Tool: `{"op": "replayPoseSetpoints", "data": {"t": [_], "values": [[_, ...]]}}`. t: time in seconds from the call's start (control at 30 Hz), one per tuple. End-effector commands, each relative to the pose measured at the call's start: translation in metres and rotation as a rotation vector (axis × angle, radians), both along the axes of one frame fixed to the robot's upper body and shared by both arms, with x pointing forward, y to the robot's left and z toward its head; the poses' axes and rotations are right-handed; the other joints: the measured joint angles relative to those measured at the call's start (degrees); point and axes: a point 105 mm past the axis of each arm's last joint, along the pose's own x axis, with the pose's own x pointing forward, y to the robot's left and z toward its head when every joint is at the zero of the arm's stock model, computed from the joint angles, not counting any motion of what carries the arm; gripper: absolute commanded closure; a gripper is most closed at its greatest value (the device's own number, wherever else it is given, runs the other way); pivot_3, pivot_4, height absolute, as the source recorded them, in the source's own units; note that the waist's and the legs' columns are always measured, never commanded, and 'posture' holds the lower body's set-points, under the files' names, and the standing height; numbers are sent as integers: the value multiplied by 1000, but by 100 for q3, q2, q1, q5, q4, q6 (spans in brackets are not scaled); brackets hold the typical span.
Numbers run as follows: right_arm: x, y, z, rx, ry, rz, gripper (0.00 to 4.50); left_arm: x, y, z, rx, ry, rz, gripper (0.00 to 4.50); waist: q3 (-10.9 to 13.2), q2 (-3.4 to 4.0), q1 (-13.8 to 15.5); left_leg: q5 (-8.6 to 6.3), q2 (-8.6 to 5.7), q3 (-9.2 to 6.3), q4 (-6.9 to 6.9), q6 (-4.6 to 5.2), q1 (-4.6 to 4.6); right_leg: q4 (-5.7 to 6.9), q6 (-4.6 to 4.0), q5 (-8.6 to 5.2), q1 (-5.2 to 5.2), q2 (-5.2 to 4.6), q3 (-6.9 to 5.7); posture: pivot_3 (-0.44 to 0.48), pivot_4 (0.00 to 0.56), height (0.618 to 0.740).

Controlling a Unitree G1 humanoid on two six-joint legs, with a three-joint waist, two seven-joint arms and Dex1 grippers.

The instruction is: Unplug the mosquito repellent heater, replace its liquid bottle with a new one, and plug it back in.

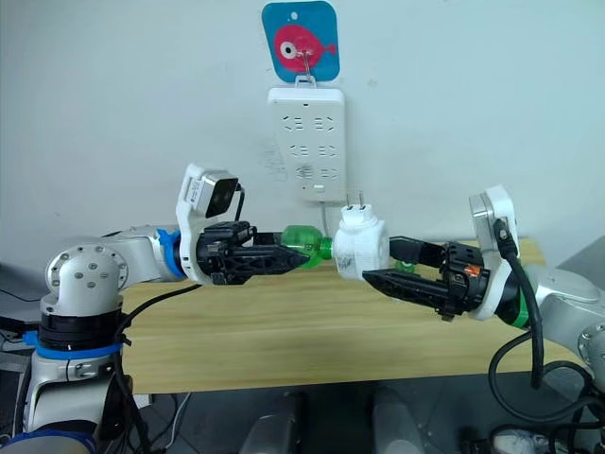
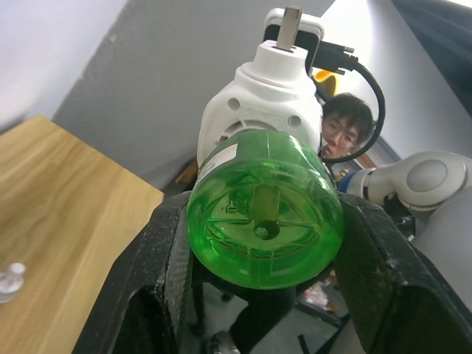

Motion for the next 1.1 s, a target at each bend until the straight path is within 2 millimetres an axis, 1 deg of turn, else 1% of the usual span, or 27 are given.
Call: {"op": "replayPoseSetpoints", "data": {"t": [0.03, 0.17, 0.27, 0.4, 0.5, 0.57, 0.77, 0.97, 1.1], "values": [[0, -1, 1, -5, -8, -20, 1590, -13, -3, 9, -26, -47, -57, 2156, 0, 0, 0, 0, 0, 0, 0, 0, 0, 0, 0, 0, 0, 0, 0, -6, 210, 732], [-1, 2, 4, 1, -16, -12, 1590, -8, -6, 8, -36, -52, -25, 2156, 0, 0, 5, 0, 0, 0, 1, 0, 0, 0, 0, 0, 0, 0, 0, -7, 210, 732], [-5, 9, 6, 10, -22, 15, 1590, -7, -10, 5, -36, -54, -16, 2156, 0, 0, 1, 0, 0, 1, 1, 0, 1, 1, 0, 0, 0, 0, 1, -8, 207, 732], [-8, 17, 10, 28, -24, 39, 1590, -8, -13, 3, -43, -53, -18, 2156, -1, -1, 2, 0, 1, 0, 1, -1, 0, 1, 0, 0, 0, 0, 0, -8, 206, 732], [-11, 20, 9, 18, -21, 59, 1590, -11, -15, 2, -41, -61, -43, 2156, -1, -1, 2, 0, 0, 1, 1, -1, 0, 1, 0, 0, 0, 0, 1, -8, 206, 732], [-12, 21, 9, 9, -21, 77, 1590, -12, -17, 2, -40, -63, -57, 2156, -1, 0, 2, 0, 0, 1, 1, -1, 0, 1, 0, 0, 0, 0, 1, -10, 203, 732], [-23, 23, 7, -53, -48, 171, 1590, -4, -15, 4, -48, -48, -49, 2156, -7, -5, 3, 0, -1, 2, 1, 0, 1, 0, 0, 0, 1, 0, 1, -16, 201, 732], [-23, 24, 8, -64, -76, 191, 1590, -3, -15, 6, -42, -51, -75, 2156, -10, -7, 2, 0, 0, 2, 2, 0, 1, 2, 0, 0, 0, 2, 0, -17, 199, 732], [-24, 24, 7, -73, -72, 193, 1590, -12, -16, 0, -10, -74, -118, 2156, -11, -7, 1, 0, 0, 2, 1, -1, 1, 1, 0, 0, 0, 1, 1, -17, 198, 732]]}}
